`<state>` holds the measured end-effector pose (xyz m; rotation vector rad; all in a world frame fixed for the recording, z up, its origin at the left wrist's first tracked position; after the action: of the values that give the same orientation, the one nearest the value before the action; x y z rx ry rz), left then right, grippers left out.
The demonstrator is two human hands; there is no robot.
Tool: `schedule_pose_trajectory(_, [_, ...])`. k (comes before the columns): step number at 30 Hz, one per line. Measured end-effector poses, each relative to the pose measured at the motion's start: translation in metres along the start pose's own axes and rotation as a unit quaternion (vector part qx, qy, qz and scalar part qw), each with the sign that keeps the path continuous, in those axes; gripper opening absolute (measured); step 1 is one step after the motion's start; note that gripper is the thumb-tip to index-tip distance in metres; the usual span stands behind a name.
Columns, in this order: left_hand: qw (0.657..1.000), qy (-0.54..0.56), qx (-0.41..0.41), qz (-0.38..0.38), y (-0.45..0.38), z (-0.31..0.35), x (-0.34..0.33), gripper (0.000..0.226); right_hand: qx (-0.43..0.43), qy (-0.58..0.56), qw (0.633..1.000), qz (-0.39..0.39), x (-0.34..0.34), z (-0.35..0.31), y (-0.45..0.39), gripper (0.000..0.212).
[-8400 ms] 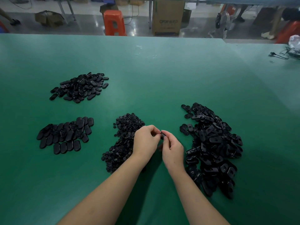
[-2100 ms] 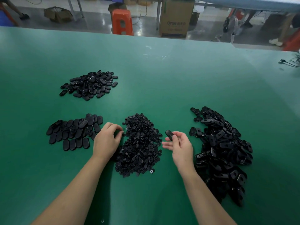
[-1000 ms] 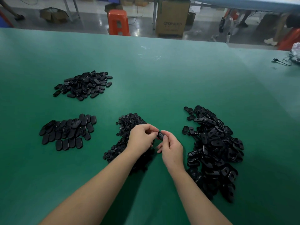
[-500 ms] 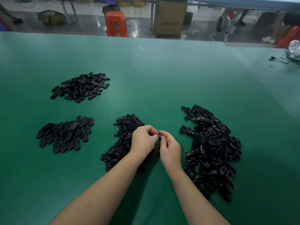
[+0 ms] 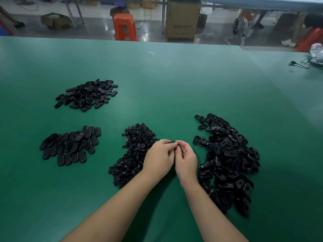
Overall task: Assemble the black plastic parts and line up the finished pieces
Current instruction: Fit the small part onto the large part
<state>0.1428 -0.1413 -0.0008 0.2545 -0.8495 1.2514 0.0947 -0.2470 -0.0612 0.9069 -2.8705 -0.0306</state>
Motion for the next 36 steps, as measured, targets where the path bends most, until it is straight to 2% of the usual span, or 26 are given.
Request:
schedule_pose_trajectory(5, [0.992, 0.078, 0.091, 0.025, -0.006, -0.009, 0.006, 0.015, 0.054, 0.018, 0.998, -0.016, -0.001, -0.007, 0.002, 0.029])
schedule_pose_trajectory(10, [0.985, 0.085, 0.153, 0.016, -0.017, -0.017, 0.006, 0.007, 0.053, 0.029, 0.998, -0.023, -0.003, -0.006, 0.003, 0.03])
schedule_pose_trajectory(17, [0.985, 0.072, 0.149, -0.048, -0.025, -0.018, 0.005, 0.008, 0.042, 0.039, 0.998, -0.028, -0.003, -0.004, 0.002, 0.026])
schedule_pose_trajectory(28, [0.984, 0.033, 0.159, -0.079, -0.028, -0.018, 0.007, 0.005, 0.023, 0.041, 0.998, -0.044, -0.004, -0.002, 0.003, 0.029])
schedule_pose_trajectory(36, [0.984, 0.033, 0.16, -0.069, -0.026, -0.01, 0.007, 0.009, 0.017, 0.045, 0.998, -0.047, -0.003, -0.002, 0.003, 0.021])
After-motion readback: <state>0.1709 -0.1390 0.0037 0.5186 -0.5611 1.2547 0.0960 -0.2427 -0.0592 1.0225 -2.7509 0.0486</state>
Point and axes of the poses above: each hand's wrist, its own y-axis away from the middle knuckle, its own x-axis out of the back of the hand, z = x × y, the point moved 5 cm from there along -y, towards the middle knuckle, and after that the axes turned 14 degrees about z, right-handed, at the moved point
